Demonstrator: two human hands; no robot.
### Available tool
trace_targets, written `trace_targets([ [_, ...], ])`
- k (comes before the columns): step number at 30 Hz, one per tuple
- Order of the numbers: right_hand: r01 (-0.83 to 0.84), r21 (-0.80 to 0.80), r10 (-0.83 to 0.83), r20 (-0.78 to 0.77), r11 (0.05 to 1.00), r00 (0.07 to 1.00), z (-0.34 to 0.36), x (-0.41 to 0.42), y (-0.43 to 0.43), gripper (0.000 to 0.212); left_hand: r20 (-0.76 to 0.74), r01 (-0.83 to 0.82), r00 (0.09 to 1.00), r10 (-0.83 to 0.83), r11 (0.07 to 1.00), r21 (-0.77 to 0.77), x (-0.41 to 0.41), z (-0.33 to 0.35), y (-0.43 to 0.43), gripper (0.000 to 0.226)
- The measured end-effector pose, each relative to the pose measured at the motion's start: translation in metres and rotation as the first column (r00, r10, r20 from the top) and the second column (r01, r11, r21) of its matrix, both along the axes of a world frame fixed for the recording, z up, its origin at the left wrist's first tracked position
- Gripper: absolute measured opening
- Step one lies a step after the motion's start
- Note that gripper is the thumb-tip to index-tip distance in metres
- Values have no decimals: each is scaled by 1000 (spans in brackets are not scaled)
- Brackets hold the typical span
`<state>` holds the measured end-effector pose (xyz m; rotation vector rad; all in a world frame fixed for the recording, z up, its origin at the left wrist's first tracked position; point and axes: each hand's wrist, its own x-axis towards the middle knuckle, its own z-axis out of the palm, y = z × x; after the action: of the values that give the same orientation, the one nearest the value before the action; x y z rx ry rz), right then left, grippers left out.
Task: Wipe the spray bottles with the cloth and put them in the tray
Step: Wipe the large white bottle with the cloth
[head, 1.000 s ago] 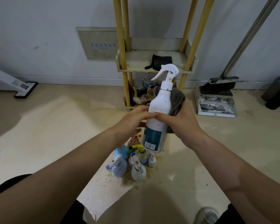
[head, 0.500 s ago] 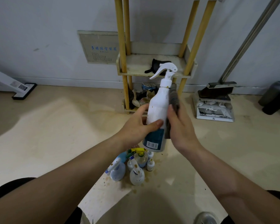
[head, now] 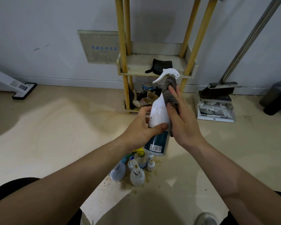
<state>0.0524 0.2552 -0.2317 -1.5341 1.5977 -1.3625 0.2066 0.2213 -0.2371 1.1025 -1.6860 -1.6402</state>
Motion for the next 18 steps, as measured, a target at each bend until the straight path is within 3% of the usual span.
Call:
trace_targets([
  [2,5,-21,-6,-43,1000,999,0,3,3,51,21,-3,1000,3,1000,-24,1,-1,-2,66],
  [6,-6,18,11,-288,1000,957,4,5,15,49,28,-46,999,45,999,13,6,-4,-6,66],
  [8,-33,-4,31,-296,999,955,9,1,19,39,53,-54,997,53,998,25,9,-7,-8,65],
  [10,21,-2,-21,-158,1000,987,15,-4,20,22,109,-44,993,45,999,-9,12,-8,-11,64],
  [11,111,11,-110,-69,994,992,16,-8,17,25,142,-34,989,39,999,-36,12,-8,-12,65],
  [14,339,98,-351,184,936,918,16,-22,7,24,168,-19,985,29,998,-59,10,-6,-13,68],
  [16,355,105,-369,325,929,871,17,-27,1,22,174,16,985,-5,998,-59,7,-5,-10,72],
  [18,326,23,-314,345,945,885,20,-26,-2,22,204,75,977,-57,994,-81,4,-8,-7,75],
])
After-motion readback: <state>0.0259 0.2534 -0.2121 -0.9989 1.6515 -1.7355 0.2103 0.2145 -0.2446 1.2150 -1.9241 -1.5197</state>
